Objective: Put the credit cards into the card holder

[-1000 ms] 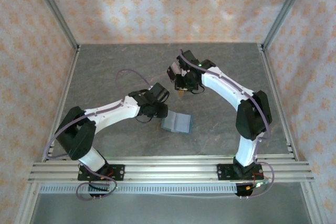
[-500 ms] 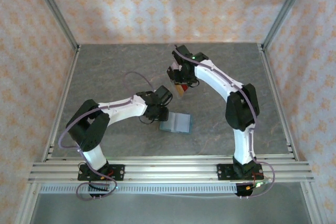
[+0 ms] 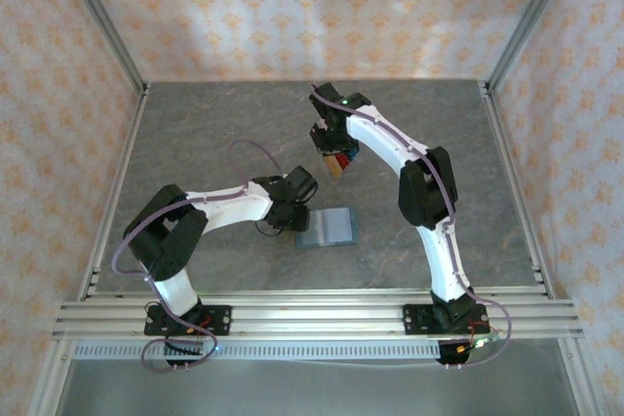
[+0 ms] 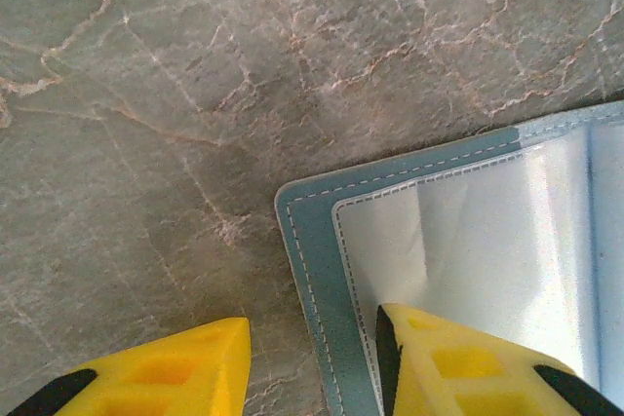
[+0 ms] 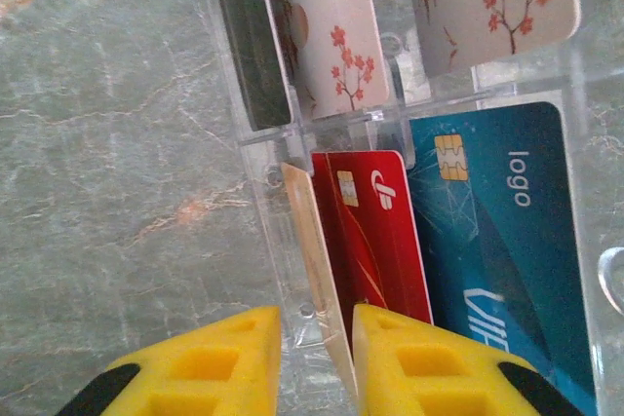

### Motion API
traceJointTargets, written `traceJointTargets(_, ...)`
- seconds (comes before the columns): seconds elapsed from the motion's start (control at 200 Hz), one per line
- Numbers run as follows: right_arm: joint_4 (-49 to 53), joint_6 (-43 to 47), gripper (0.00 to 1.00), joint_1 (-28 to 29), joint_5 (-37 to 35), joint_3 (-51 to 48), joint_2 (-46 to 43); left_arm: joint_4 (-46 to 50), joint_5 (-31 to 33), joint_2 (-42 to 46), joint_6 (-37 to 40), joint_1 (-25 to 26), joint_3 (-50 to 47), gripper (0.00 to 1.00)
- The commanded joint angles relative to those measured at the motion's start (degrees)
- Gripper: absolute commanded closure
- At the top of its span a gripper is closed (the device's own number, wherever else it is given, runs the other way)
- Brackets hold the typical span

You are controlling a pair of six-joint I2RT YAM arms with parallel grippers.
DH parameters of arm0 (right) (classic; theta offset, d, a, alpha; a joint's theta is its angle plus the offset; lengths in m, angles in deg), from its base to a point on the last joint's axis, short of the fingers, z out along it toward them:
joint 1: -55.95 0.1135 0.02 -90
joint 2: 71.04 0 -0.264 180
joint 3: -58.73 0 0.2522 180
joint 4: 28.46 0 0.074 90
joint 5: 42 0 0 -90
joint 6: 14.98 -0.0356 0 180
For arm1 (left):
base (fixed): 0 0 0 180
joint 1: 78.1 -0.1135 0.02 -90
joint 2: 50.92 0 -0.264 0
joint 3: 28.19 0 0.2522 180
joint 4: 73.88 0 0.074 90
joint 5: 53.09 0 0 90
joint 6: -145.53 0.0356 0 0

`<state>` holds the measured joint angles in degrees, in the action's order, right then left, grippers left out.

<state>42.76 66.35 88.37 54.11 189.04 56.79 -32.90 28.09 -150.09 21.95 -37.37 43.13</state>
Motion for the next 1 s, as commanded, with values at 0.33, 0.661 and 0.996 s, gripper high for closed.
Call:
traceJointTargets(0.33, 3.3, 2.4, 0.77, 0.5, -4.0, 3.2, 4.7, -1.3, 0.0, -1.2, -1.3, -0.1, -0.7, 0.61)
traceJointTargets(0.661, 3.3, 2.9, 0.80, 1.6, -3.3, 3.7, 5.8, -1.8, -0.1, -1.4, -1.6, -0.1, -1.3, 0.62)
traceJointTargets(0.996, 3.8, 3.0, 0.92, 1.8, -3.6, 4.2, 5.4, -2.3, -0.1, -1.8, -1.7, -0.1, -1.7, 0.62)
